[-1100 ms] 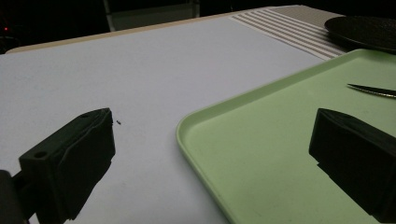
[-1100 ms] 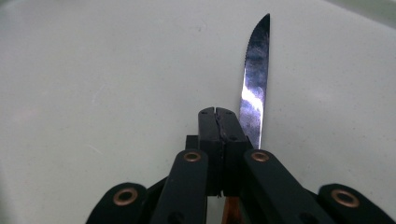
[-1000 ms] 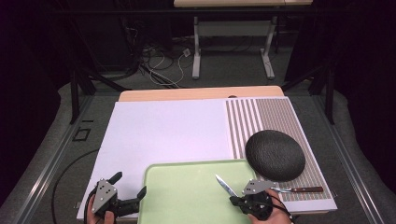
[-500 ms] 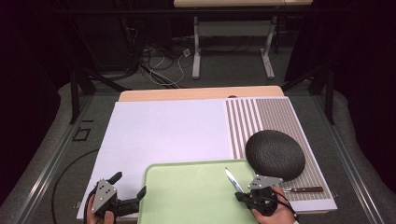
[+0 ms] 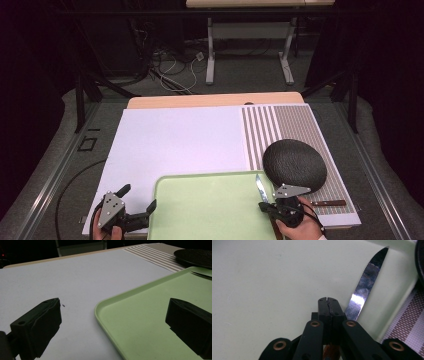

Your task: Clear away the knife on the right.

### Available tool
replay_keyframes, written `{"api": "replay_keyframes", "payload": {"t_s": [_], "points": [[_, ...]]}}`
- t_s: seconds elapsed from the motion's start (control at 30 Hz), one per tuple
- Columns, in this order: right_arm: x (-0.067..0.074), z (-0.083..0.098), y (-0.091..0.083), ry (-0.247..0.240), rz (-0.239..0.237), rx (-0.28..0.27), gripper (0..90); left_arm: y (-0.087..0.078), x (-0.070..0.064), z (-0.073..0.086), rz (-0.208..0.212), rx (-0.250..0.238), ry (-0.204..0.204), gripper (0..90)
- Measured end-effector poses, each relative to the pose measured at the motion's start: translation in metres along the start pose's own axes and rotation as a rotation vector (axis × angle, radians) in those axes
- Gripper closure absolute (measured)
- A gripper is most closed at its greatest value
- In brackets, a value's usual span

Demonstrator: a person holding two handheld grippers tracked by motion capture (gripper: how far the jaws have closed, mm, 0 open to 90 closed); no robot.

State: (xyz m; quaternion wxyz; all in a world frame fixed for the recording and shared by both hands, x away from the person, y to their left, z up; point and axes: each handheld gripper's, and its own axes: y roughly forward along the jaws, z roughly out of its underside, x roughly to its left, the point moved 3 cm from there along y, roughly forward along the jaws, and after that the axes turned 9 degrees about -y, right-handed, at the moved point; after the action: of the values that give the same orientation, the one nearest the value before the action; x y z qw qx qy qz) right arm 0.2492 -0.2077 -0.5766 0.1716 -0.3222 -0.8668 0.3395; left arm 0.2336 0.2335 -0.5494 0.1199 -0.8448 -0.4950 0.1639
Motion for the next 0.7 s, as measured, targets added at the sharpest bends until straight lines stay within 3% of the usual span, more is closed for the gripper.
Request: {"api": "replay_keyframes", "payload": {"t_s": [0.4,0.7], "points": [[-0.0039,0.0047,-0.0059,0.042,0.012,0.008,90.0,-0.0002,0.0,-0.0001,0.0,-0.002,0.002,0.5],[-0.0041,0.0067,-0.0073,0.04,0.016,0.002,90.0,-0.0002,-0.0001,0.0001,0.0,0.0,0.002,0.5]]}}
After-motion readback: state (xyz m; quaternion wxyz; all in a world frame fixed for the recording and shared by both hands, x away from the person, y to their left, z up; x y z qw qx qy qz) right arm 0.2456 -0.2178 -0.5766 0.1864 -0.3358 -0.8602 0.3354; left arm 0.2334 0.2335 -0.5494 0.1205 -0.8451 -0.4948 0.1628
